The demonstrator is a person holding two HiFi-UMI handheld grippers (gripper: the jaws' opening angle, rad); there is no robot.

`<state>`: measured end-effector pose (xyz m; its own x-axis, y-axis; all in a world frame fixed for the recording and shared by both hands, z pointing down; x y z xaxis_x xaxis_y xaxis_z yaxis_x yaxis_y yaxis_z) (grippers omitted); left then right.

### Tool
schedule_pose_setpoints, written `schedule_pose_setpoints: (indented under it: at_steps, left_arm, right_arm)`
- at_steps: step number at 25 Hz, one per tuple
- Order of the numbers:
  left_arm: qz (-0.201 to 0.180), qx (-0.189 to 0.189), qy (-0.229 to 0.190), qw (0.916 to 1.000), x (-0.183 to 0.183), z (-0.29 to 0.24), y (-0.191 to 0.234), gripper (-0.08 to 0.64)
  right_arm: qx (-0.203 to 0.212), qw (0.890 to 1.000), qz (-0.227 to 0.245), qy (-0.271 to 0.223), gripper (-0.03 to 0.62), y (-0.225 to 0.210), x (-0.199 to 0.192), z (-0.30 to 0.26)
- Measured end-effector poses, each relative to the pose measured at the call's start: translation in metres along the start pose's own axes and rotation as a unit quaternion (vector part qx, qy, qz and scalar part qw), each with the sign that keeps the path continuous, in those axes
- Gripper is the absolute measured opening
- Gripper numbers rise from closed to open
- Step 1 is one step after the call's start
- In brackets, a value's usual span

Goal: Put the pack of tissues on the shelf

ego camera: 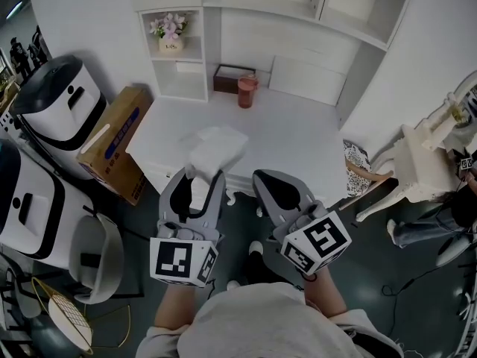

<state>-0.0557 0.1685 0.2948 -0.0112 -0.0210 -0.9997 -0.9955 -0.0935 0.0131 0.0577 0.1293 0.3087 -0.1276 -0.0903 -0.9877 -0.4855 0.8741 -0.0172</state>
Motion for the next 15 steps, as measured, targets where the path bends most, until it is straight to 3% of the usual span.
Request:
schedule_pose_setpoints:
  at_steps: [15]
  left_arm:
    - [0.002,0.011,-0.004,0.9999,0.012,-0.104,0.014,0.193]
  right_arm:
    - [0.018,1.0,0.006,-0.002,0.001,-0.091,0.023,-0.059]
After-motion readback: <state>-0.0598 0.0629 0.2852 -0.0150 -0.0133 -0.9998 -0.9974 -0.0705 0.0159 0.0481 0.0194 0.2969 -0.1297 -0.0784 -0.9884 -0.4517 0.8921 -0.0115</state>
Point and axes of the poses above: the fingertips, and each gripper's own axes: z backward along the fingers, y to its left, x out of its top, the point moved 3 cm from there along z, backward along the fingers, and after that the axes turned 11 degrees about y, right-handed, at the moved point
